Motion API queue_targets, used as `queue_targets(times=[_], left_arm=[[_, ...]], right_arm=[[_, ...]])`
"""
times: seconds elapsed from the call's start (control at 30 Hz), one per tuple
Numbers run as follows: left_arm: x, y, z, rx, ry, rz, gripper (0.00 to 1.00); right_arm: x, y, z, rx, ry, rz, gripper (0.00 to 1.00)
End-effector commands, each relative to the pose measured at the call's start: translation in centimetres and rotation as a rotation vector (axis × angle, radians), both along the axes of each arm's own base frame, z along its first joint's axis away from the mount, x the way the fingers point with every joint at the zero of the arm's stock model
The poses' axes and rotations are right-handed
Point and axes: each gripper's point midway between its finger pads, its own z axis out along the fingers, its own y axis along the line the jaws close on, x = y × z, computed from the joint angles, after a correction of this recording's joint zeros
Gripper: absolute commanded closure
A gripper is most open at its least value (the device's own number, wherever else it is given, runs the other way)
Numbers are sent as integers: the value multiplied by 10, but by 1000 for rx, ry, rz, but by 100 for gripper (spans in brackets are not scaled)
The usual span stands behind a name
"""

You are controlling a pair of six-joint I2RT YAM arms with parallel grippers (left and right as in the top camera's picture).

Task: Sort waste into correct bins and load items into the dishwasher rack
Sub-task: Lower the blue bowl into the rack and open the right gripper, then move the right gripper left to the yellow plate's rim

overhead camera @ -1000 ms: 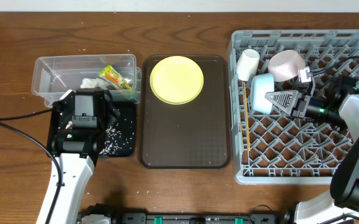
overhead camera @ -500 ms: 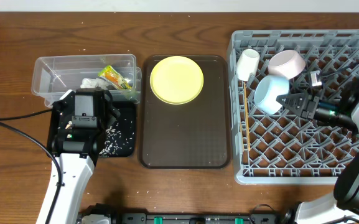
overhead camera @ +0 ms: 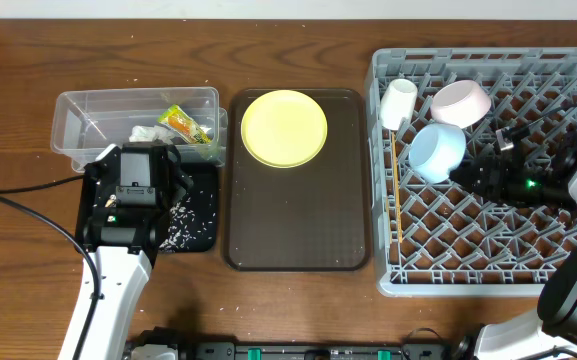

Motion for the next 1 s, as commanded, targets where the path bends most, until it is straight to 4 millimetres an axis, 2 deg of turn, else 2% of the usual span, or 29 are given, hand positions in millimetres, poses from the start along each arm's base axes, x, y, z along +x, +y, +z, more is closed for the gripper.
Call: queue_targets(times=[0.0,0.07,0.27,0.43,0.53,0.63,0.87,0.97], left_arm=[[5,0,8,-8,-22,6,8],[5,0,8,-8,-22,6,8],[5,0,8,-8,-23,6,8],[5,0,9,-8,-23,6,8],[5,0,9,-8,-23,6,8],[5,0,9,-8,-23,6,8],[5,0,9,-8,-23,6,8],[5,0,9,-8,-23,6,8]], right_arm=[[7,-15,0,-37,79,-77,62],[10,-20,5,-66,105,-93,59],[22,-29,34,-155,131,-99,59],[34,-12,64,-205,106,-46,60],[40,5,73,-257,90,4,61],[45,29,73,-328,87,54,61],[55,105,65,-499,-13,213,63],[59,130,64,-557,-55,226,65]])
